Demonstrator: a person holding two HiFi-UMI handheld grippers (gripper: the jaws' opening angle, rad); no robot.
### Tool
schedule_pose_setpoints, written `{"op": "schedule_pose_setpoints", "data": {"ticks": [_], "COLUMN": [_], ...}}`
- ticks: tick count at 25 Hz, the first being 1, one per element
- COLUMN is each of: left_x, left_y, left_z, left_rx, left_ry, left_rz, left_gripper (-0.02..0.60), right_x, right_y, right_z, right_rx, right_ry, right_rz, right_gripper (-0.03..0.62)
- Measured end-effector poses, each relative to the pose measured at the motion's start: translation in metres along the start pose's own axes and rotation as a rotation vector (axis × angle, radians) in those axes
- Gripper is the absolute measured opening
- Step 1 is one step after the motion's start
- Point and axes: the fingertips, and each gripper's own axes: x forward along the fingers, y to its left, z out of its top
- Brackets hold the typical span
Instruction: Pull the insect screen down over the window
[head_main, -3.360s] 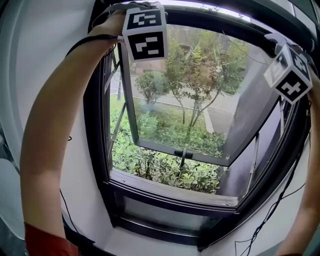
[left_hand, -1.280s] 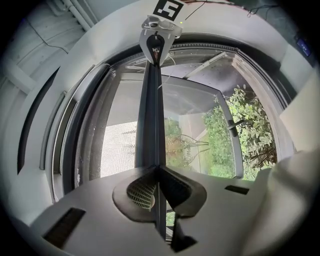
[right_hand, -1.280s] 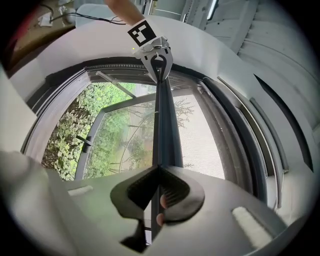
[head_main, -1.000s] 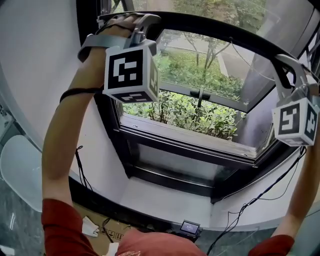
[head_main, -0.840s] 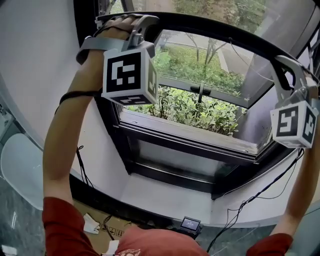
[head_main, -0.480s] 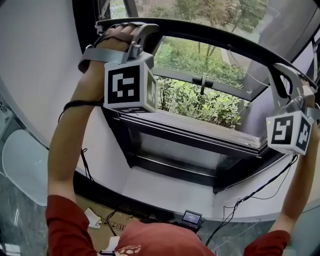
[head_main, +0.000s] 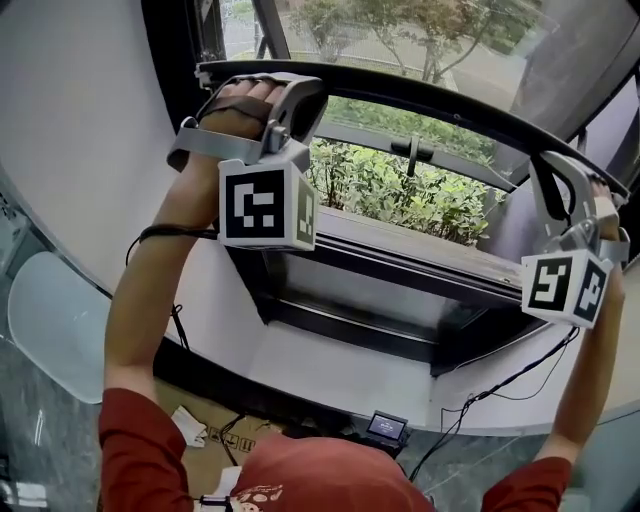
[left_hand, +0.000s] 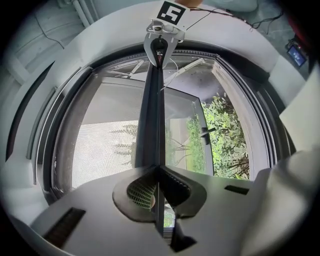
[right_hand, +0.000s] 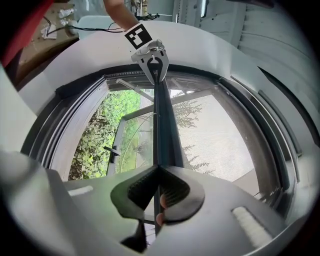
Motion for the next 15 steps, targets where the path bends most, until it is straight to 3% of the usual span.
{"op": "schedule_pose_setpoints", "data": {"ticks": [15], "left_x": [-0.017], "left_y": [-0.083], "left_z": [0.002], "left_rx": [-0.034], "left_ry": [0.003], "left_rz": [-0.112], "left_gripper": [0.023], "right_x": [-0.015], "right_y": [0.083], "right_z": [-0.003], "right_rx": [0.060], "right_ry": [0.003], "right_rz": [0.112], "right_gripper": [0.025]}}
